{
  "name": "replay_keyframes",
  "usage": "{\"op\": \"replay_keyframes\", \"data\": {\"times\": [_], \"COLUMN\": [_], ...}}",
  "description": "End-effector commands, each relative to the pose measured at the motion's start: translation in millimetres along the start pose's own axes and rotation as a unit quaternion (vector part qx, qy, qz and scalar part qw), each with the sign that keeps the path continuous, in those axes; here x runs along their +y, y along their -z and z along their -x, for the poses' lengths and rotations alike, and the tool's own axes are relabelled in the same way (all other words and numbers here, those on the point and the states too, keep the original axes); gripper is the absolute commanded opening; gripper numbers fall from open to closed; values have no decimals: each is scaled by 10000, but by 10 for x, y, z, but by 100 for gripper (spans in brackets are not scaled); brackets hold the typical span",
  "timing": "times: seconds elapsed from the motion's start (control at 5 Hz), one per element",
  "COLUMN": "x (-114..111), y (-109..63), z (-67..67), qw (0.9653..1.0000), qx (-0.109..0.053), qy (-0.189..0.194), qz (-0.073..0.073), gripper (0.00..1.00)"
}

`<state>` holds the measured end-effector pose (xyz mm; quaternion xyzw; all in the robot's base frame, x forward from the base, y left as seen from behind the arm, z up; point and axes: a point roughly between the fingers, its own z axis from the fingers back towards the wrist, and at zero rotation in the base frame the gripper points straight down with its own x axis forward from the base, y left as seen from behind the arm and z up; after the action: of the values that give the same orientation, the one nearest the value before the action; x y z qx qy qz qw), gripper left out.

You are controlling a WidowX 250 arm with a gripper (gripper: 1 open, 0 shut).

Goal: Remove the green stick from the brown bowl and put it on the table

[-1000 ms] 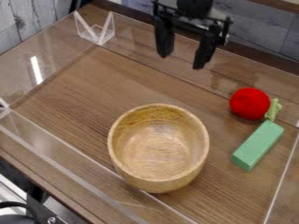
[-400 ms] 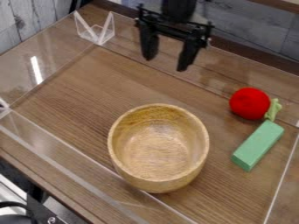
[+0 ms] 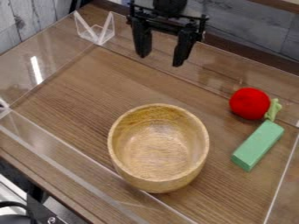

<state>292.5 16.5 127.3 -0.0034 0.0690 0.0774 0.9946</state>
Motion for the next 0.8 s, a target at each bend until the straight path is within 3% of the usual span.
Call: {"op": "replay_keyframes", "data": {"times": [0.0, 0.2, 0.4, 0.6], "x": [-94, -212, -277, -202], "y": [-353, -333, -324, -279], "z": [-12, 3, -68, -197], "qw": [9984, 9977, 9967, 9982], "qx": [-505, -494, -436, -583], "qy": [241, 454, 688, -7], "qz": [35, 16, -8, 141], "gripper": [100, 100, 100, 100]}}
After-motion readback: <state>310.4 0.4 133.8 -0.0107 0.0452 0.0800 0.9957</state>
